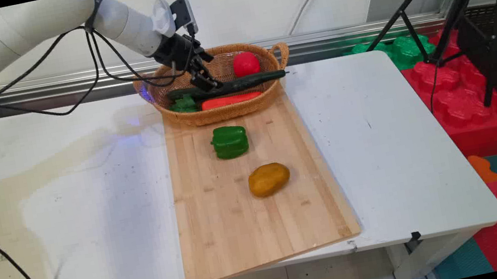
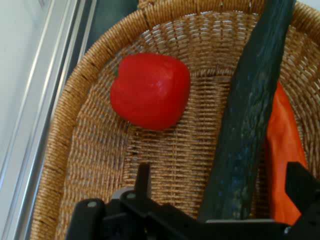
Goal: Pick up the potato from the cutting board
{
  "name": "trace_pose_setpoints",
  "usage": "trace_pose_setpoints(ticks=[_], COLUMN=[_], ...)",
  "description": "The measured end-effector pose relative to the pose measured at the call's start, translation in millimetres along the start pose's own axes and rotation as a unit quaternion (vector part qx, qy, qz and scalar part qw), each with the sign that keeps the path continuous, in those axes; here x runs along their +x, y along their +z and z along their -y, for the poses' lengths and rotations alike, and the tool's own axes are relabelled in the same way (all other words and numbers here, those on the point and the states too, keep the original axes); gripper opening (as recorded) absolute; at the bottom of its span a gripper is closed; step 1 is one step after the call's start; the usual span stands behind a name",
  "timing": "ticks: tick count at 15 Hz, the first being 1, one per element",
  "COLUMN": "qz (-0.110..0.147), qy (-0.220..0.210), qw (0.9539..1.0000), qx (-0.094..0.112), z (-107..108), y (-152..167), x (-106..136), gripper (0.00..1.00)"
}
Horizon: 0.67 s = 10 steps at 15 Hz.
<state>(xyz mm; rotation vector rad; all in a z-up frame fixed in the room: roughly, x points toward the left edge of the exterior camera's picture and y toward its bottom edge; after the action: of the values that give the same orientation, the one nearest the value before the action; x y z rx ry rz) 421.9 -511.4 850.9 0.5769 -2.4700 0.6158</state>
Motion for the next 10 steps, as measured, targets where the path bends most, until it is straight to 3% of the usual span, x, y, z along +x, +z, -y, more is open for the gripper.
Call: trace_pose_setpoints(ticks=[5, 10], qz=[-0.016, -0.047], qy=[-0.005, -0.021], qw=[0.9999, 0.9986], qx=[0.003, -0.001], z=[-1.4, -6.2], y=[-19.3, -61.2], x=[0.9, -0.2], gripper=[1.00, 1.00])
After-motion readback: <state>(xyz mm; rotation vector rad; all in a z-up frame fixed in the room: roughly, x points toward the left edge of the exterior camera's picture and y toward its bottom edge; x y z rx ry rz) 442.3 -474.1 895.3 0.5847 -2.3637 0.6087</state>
